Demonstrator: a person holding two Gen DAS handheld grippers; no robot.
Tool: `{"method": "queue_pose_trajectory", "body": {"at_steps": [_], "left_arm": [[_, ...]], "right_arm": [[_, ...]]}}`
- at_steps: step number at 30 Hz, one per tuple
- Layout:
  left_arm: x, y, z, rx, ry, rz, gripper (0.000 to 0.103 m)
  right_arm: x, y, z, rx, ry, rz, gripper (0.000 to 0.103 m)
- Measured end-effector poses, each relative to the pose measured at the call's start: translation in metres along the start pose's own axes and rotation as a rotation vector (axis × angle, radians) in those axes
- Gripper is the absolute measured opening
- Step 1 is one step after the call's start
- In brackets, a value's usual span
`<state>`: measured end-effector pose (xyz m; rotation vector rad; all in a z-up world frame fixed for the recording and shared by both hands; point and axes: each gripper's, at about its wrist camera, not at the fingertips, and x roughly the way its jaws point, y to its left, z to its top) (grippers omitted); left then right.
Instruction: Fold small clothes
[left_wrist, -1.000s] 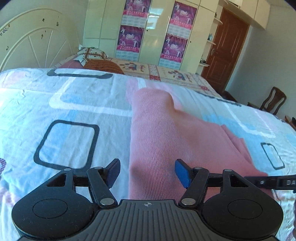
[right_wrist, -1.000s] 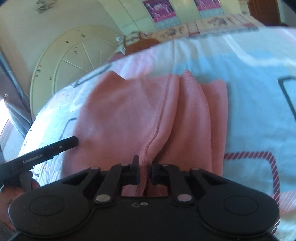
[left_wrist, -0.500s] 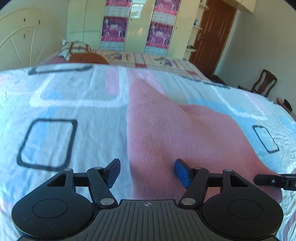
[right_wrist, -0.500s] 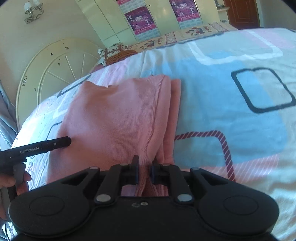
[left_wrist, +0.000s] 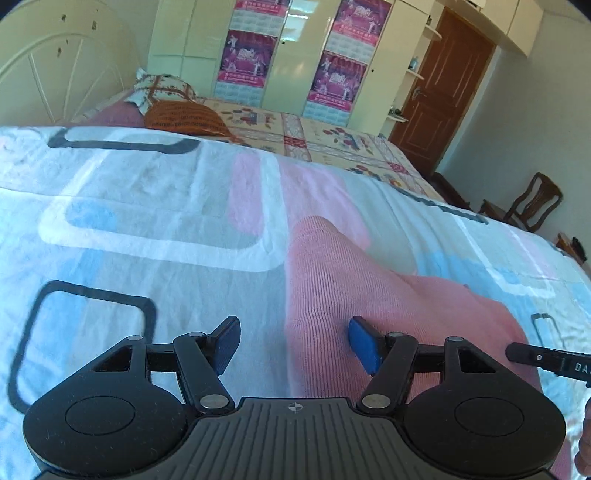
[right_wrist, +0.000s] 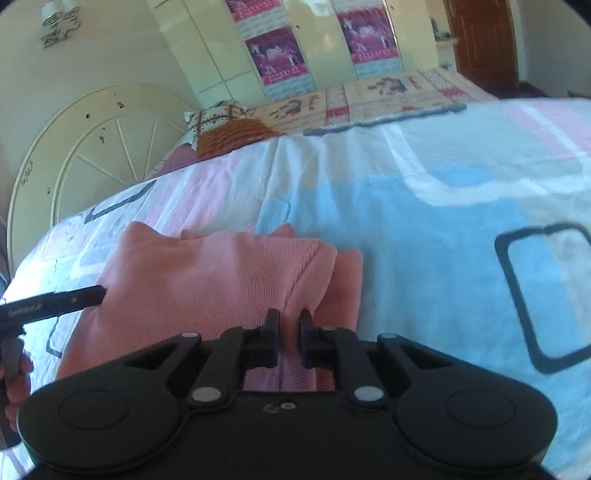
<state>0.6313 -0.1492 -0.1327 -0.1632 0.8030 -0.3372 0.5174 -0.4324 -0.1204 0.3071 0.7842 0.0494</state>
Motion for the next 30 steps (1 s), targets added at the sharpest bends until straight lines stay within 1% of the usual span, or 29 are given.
{"method": "queue_pose_trajectory", "body": {"at_steps": [2,3,4,5,6,8,9,10,11,12,13,14,15,16,17,18,19,20,21,22,24,25,27,30], "left_arm": [[0.003,-0.007,0.001,0.033,-0.011,-0.014,0.065],[0.008,-0.010,0.000,0.041,-0.002,-0.007,0.065],[0.018,-0.011,-0.002,0.053,0.026,0.020,0.065],[0.027,-0.011,-0.003,0.046,0.051,0.042,0.070],[0.032,-0.010,-0.002,0.031,0.052,0.055,0.078],[0.030,-0.012,0.007,0.030,0.061,0.057,0.078],[0.020,-0.014,0.011,0.041,0.022,0.056,0.078],[0.011,-0.017,0.015,0.058,-0.024,0.052,0.078],[0.003,-0.018,0.020,0.066,-0.058,0.025,0.078],[-0.001,-0.020,0.025,0.064,-0.077,-0.017,0.078],[0.000,-0.024,0.030,0.071,-0.089,-0.061,0.078],[0.006,-0.030,0.033,0.093,-0.081,-0.075,0.078],[0.016,-0.037,0.035,0.116,-0.052,-0.075,0.078],[0.030,-0.042,0.037,0.124,0.000,-0.081,0.078],[0.047,-0.044,0.036,0.116,0.071,-0.091,0.078],[0.065,-0.044,0.031,0.105,0.138,-0.075,0.078],[0.073,-0.045,0.027,0.113,0.152,-0.063,0.078],[0.072,-0.046,0.026,0.116,0.145,-0.066,0.079],[0.071,-0.046,0.028,0.109,0.148,-0.065,0.079],[0.064,-0.047,0.028,0.108,0.133,-0.055,0.079],[0.041,-0.049,0.026,0.125,0.074,-0.046,0.079],[0.028,-0.049,0.022,0.137,0.052,-0.051,0.078],[-0.002,-0.048,0.007,0.173,0.001,-0.030,0.078],[-0.040,-0.039,-0.022,0.182,-0.026,-0.013,0.078]], "right_arm": [[-0.018,0.001,-0.005,-0.028,-0.059,-0.026,0.009],[-0.022,-0.002,-0.009,-0.029,-0.074,-0.039,0.009],[-0.020,-0.006,-0.011,-0.021,-0.062,-0.052,0.009],[-0.010,-0.011,-0.014,-0.009,-0.016,-0.062,0.009],[0.000,-0.014,-0.016,0.000,0.011,-0.060,0.009],[0.001,-0.013,-0.013,-0.002,-0.001,-0.070,0.010],[-0.003,-0.011,-0.010,-0.007,-0.014,-0.086,0.016],[-0.009,-0.009,-0.007,-0.015,-0.041,-0.113,0.026],[-0.018,-0.007,-0.004,-0.022,-0.088,-0.138,0.029],[-0.025,-0.006,-0.001,-0.027,-0.126,-0.132,0.031],[-0.027,-0.006,0.003,-0.032,-0.140,-0.119,0.030],[-0.023,-0.003,0.007,-0.052,-0.134,-0.114,0.027],[-0.017,0.001,0.009,-0.078,-0.114,-0.111,0.024],[-0.006,0.004,0.010,-0.098,-0.079,-0.102,0.024],[0.005,0.005,0.010,-0.112,-0.040,-0.097,0.023],[0.017,0.006,0.008,-0.128,0.007,-0.124,0.023],[0.027,0.004,0.004,-0.142,0.036,-0.152,0.025],[0.027,0.003,0.002,-0.140,0.019,-0.148,0.025],[0.026,0.003,0.002,-0.136,0.021,-0.147,0.025],[0.025,0.003,0.003,-0.139,0.025,-0.150,0.025],[0.015,0.005,0.003,-0.126,0.020,-0.153,0.025],[0.005,0.005,0.002,-0.124,-0.001,-0.144,0.023],[-0.018,0.008,-0.004,-0.127,-0.033,-0.115,0.023],[-0.052,0.019,-0.026,-0.172,-0.056,-0.058,0.019]]}}
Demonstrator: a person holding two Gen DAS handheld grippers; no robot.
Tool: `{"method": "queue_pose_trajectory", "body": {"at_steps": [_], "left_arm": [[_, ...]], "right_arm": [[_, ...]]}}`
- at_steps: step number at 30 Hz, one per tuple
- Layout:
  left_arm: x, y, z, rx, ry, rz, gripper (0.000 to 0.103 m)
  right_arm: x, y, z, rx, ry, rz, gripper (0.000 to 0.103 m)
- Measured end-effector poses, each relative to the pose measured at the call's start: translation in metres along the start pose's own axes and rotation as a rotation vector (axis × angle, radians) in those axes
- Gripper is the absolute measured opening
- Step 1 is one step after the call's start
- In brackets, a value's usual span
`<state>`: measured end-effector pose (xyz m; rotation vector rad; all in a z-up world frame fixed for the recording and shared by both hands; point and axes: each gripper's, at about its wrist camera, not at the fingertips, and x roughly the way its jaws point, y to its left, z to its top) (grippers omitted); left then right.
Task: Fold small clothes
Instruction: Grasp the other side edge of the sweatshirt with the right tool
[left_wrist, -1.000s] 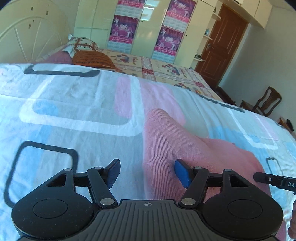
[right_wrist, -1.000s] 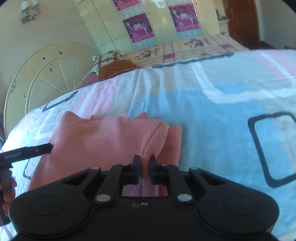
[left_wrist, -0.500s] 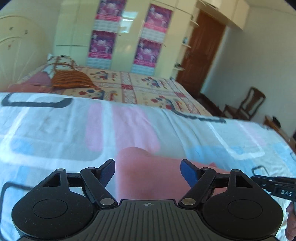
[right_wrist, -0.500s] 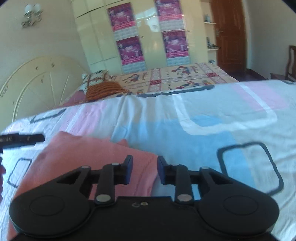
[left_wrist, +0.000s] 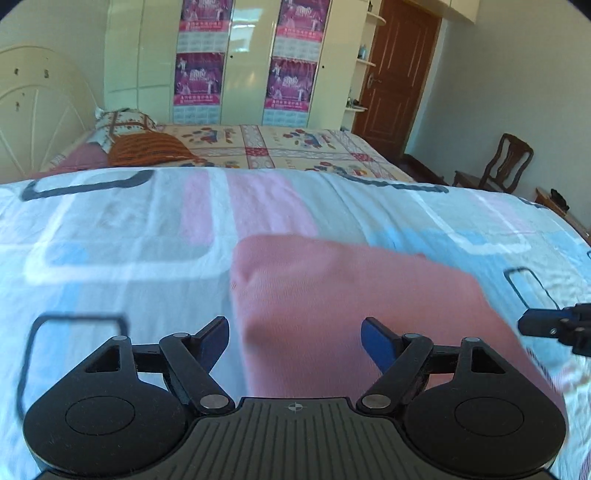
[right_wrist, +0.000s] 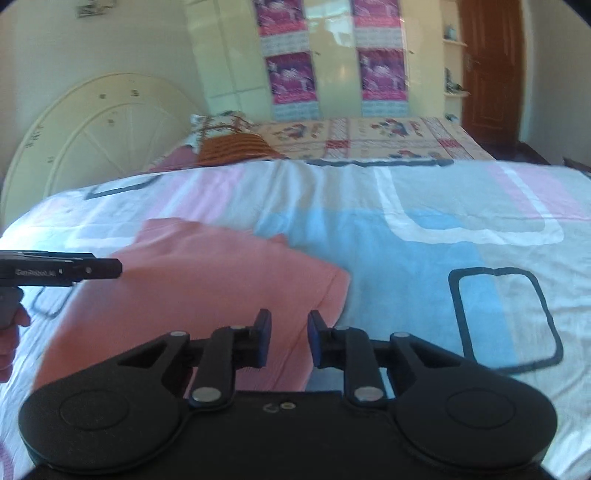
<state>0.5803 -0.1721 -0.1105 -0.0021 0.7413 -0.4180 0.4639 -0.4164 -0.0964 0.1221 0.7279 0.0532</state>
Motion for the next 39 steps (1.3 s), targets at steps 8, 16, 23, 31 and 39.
{"method": "queue_pose_trajectory", "body": {"at_steps": [8,16,23,31,39], "left_arm": [[-0.018,0.013,-0.044,-0.087,0.038,0.052,0.078],[-0.051,-0.014,-0.045,0.011,0.005,0.091,0.078],[-0.055,-0.018,-0.076,0.010,0.091,0.115,0.078],[-0.068,-0.011,-0.106,-0.026,0.119,0.154,0.079],[-0.087,-0.009,-0.109,-0.069,0.106,0.170,0.078]], "right_arm": [[-0.015,0.016,-0.053,-0.087,0.100,0.000,0.010],[-0.037,0.027,-0.045,-0.085,0.058,-0.016,0.013],[-0.044,0.038,-0.060,-0.112,0.076,0.042,0.012],[-0.032,0.039,-0.071,-0.128,0.129,-0.011,0.008],[-0.035,0.040,-0.068,-0.121,0.132,-0.009,0.010]]}}
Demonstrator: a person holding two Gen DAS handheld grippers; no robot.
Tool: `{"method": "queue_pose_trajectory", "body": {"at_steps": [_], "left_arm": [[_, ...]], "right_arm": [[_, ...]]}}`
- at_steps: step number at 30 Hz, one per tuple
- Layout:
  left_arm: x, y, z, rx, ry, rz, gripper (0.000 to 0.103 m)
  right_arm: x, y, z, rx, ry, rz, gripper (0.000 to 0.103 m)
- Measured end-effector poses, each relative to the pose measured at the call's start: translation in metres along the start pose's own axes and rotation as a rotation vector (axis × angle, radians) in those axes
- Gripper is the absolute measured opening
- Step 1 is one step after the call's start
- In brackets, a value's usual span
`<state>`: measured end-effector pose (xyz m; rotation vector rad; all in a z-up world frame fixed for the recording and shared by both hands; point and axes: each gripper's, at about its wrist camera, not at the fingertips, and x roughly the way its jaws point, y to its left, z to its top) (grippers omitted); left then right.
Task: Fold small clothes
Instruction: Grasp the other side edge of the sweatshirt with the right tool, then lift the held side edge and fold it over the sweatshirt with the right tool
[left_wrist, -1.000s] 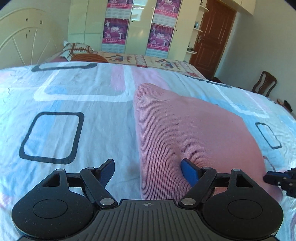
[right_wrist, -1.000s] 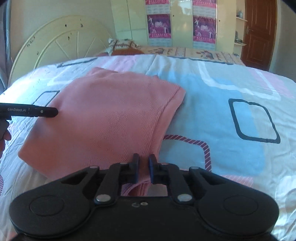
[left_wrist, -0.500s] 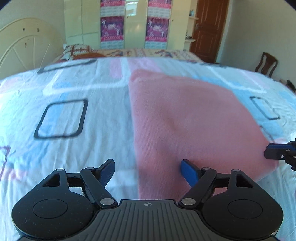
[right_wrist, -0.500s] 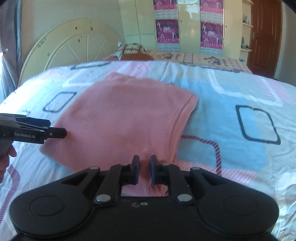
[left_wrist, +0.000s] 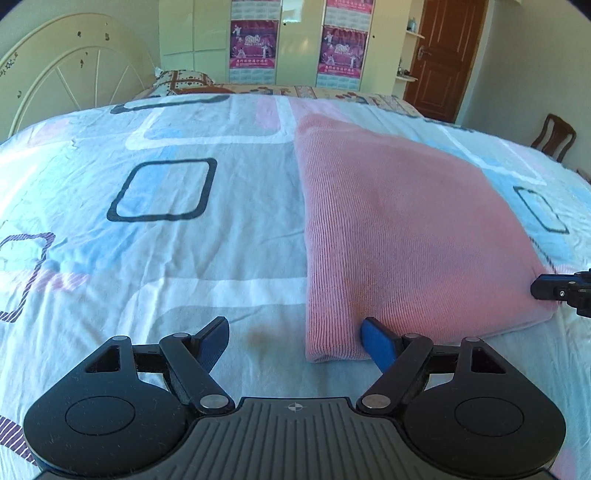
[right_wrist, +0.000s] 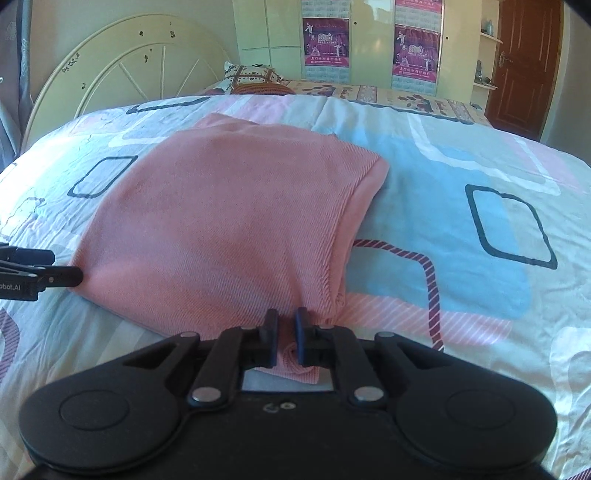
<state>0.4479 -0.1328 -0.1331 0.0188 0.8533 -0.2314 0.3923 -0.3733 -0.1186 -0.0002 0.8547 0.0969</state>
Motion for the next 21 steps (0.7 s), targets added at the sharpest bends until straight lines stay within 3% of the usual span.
{"method": "queue_pose_trajectory", "body": {"at_steps": [4,7,10,19,20,21], "left_arm": [[-0.004,0.000,0.004,-0.010,-0.022,0.012,0.078],[-0.002,0.004,0.000,-0.035,-0.013,0.028,0.078],[0.007,0.009,-0.006,-0.052,0.033,0.046,0.078],[-0.002,0.010,-0.009,-0.033,0.043,0.110,0.082],[-0.007,0.013,-0.008,-0.043,0.037,0.124,0.085],[-0.013,0.017,-0.007,-0.058,0.023,0.126,0.085]], "right_arm": [[-0.016,0.009,0.007,-0.009,-0.068,0.036,0.012],[-0.011,0.012,0.004,-0.012,-0.043,0.047,0.012],[0.006,0.009,-0.008,-0.023,0.042,0.018,0.007],[0.001,0.002,-0.014,-0.017,0.018,0.053,0.007],[-0.004,0.000,-0.013,-0.011,0.012,0.057,0.007],[-0.011,-0.003,-0.012,0.004,-0.011,0.064,0.016]]}}
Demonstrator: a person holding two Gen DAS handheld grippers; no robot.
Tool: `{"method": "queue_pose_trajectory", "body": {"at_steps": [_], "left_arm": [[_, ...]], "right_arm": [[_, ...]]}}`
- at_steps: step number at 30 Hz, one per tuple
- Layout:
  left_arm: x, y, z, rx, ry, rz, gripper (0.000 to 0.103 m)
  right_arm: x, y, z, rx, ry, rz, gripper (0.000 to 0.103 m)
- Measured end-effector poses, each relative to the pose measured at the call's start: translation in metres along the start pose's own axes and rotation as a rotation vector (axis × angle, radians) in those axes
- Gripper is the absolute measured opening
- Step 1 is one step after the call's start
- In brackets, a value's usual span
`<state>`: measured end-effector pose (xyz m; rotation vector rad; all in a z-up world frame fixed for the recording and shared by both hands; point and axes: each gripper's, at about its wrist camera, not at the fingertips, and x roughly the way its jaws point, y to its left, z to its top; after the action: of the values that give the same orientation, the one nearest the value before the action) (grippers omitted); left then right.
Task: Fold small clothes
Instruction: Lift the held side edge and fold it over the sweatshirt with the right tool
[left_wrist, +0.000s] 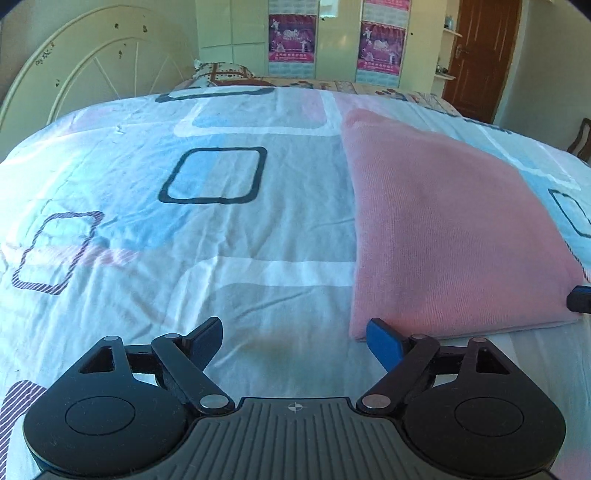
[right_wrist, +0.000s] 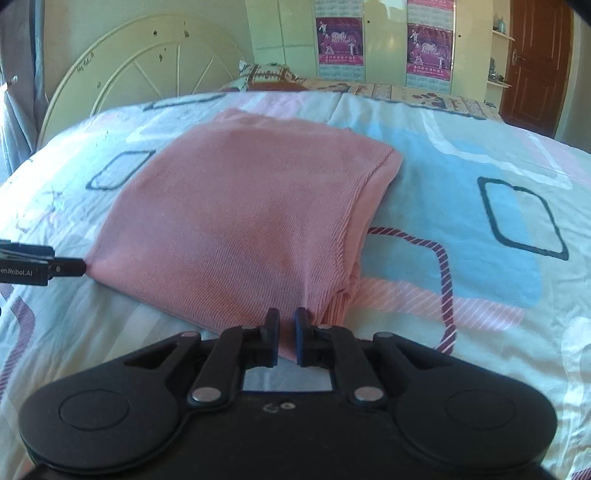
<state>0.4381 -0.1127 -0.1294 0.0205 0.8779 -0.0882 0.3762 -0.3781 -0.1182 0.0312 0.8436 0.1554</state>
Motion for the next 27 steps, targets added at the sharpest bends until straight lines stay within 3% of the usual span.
{"method": "queue_pose_trajectory", "body": {"at_steps": [1,3,5,7,9,12,14,19,27], "left_arm": [[-0.004,0.005,0.002,-0.017,-0.015,-0.016,0.085],[-0.009,0.014,0.010,-0.067,-0.047,-0.064,0.087],[-0.004,0.018,0.022,-0.113,-0.055,-0.137,0.087],[0.009,0.016,0.036,-0.161,-0.053,-0.258,0.087],[0.027,0.009,0.049,-0.171,-0.041,-0.323,0.087],[0.052,0.000,0.066,-0.163,0.011,-0.322,0.087],[0.065,0.000,0.073,-0.175,0.034,-0.326,0.087],[0.097,0.009,0.079,-0.262,0.141,-0.441,0.087],[0.116,-0.013,0.087,-0.265,0.168,-0.499,0.087]], "right_arm": [[-0.009,-0.003,0.001,0.015,-0.035,0.008,0.033],[-0.021,-0.012,0.005,0.049,-0.109,-0.020,0.055],[-0.021,-0.029,0.011,0.123,-0.126,0.008,0.053],[-0.011,-0.050,0.018,0.234,-0.111,0.091,0.049],[0.005,-0.069,0.024,0.311,-0.095,0.145,0.049],[0.030,-0.098,0.027,0.437,-0.047,0.212,0.051],[0.046,-0.116,0.027,0.531,-0.011,0.311,0.052],[0.071,-0.145,0.021,0.698,0.021,0.451,0.047],[0.095,-0.126,0.038,0.668,0.082,0.529,0.046]]}}
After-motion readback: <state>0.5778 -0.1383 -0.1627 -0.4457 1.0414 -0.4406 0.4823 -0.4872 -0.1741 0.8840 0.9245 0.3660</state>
